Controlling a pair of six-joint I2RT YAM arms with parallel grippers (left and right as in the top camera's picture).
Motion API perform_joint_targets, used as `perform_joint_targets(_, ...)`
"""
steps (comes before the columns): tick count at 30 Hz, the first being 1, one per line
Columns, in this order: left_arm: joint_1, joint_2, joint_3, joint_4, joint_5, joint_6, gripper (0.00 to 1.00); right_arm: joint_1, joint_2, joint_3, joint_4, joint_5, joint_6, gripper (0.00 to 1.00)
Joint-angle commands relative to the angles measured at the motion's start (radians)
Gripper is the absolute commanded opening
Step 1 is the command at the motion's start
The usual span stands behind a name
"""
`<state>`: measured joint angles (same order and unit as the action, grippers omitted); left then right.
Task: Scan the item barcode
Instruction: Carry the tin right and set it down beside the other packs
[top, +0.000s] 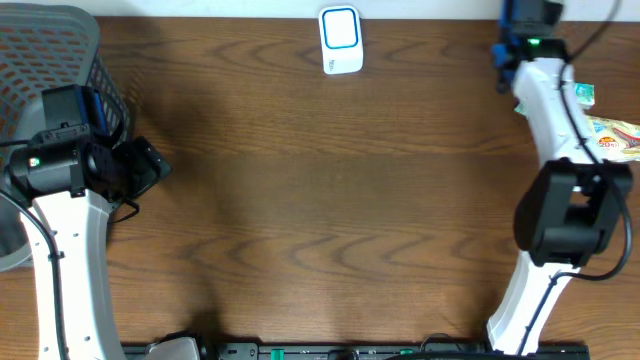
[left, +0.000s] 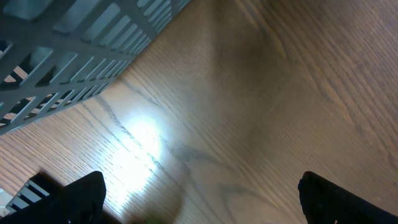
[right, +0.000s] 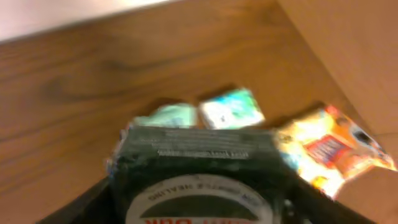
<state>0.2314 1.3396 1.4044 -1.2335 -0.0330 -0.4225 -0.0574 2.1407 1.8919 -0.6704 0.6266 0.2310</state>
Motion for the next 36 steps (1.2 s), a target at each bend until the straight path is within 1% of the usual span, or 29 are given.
perform_joint_targets(1, 0.003, -0.004, 0.000, -0.005, -0.016, -0.006, 0.98, -0.059, -0.002, 0.003, -0.032, -0.018, 0.038, 0.81)
perform_joint_targets(4, 0.003, -0.004, 0.000, -0.005, -0.016, -0.006, 0.97, -0.099, -0.002, 0.000, -0.065, -0.062, 0.039, 0.87)
perform_joint_targets(7, 0.003, -0.004, 0.000, -0.005, -0.017, -0.006, 0.98, -0.123, -0.002, -0.008, -0.079, -0.061, 0.053, 0.97)
perform_joint_targets(9, 0.003, -0.004, 0.000, -0.005, -0.016, -0.006, 0.98, -0.130, -0.002, -0.010, -0.091, -0.062, 0.054, 0.99)
perform_joint_targets(16, 0.003, -0.004, 0.000, -0.005, -0.016, -0.006, 0.98, -0.112, -0.026, -0.010, -0.158, -0.061, 0.061, 0.99)
perform_joint_targets(22, 0.003, -0.004, 0.000, -0.005, -0.016, -0.006, 0.98, -0.065, -0.150, -0.010, -0.284, -0.071, 0.130, 0.99)
perform_joint_targets(25, 0.003, -0.004, 0.000, -0.005, -0.016, -0.006, 0.98, -0.036, -0.237, -0.010, -0.353, -0.139, 0.173, 0.99)
perform_joint_targets(31, 0.003, -0.004, 0.000, -0.005, -0.016, -0.006, 0.97, 0.010, -0.414, -0.014, -0.473, -0.428, 0.183, 0.99)
perform_joint_targets(33, 0.003, -0.004, 0.000, -0.005, -0.016, -0.006, 0.98, 0.030, -0.467, -0.034, -0.494, -0.470, 0.183, 0.99)
perform_joint_targets(36, 0.003, -0.004, 0.000, -0.005, -0.016, -0.006, 0.98, 0.073, -0.554, -0.103, -0.500, -0.470, 0.183, 0.99)
